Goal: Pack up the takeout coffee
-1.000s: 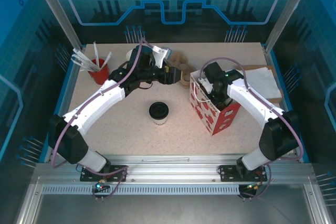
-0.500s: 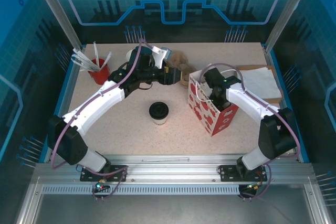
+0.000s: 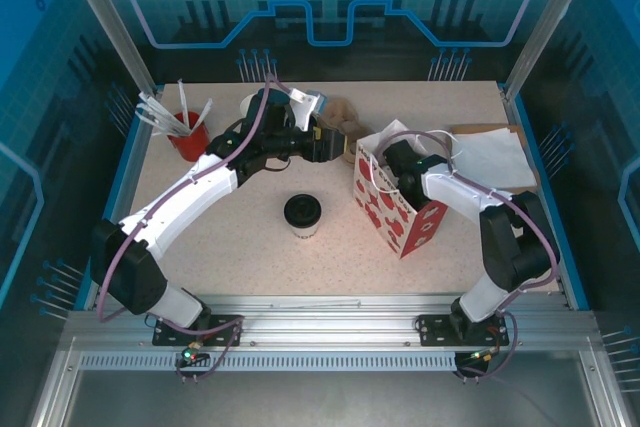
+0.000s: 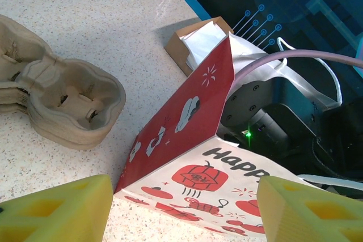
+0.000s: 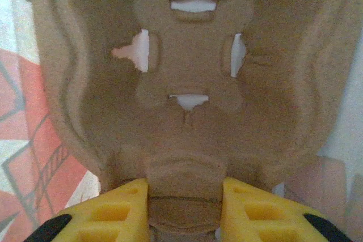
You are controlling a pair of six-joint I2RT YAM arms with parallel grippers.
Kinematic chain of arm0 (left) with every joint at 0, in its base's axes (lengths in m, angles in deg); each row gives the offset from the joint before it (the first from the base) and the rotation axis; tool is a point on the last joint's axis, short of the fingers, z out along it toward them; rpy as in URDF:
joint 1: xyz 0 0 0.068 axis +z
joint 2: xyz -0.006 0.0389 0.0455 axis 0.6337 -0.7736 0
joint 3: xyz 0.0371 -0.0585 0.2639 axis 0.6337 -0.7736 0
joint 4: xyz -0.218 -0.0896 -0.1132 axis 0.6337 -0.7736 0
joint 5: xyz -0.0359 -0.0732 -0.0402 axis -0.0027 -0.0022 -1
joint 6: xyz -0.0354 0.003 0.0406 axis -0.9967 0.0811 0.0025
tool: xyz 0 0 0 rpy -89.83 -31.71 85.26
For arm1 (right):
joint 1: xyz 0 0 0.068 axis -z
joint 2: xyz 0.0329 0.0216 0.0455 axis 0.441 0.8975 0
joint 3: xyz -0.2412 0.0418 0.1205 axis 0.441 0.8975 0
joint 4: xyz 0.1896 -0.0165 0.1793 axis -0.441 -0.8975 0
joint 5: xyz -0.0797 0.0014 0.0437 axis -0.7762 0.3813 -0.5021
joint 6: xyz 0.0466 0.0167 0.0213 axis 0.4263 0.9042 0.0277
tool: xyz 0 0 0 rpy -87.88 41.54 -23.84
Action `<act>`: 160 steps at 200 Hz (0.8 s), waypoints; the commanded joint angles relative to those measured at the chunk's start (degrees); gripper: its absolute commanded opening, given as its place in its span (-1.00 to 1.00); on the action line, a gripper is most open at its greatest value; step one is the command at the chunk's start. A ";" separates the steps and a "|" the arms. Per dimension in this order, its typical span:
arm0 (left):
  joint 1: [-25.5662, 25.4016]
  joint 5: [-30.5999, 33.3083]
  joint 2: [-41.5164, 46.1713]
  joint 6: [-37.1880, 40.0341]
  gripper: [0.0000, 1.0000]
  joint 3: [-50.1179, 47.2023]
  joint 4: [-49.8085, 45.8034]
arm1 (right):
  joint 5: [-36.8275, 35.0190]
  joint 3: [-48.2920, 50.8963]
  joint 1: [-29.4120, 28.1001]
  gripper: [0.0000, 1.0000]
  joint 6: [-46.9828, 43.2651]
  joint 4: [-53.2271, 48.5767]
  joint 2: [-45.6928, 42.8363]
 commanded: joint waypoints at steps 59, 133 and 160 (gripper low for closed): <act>0.38 0.55 1.71 -0.51 0.39 -1.47 1.03 | 2.44 0.66 -1.85 -0.24 -3.10 3.89 1.58; 0.30 1.25 1.99 -0.33 0.39 -1.73 0.54 | 0.94 -4.22 -2.07 0.23 -3.56 -0.62 -1.15; 0.37 1.25 1.99 -0.26 0.39 -1.85 0.47 | 0.76 -5.67 -2.09 0.30 -3.74 -2.20 -2.52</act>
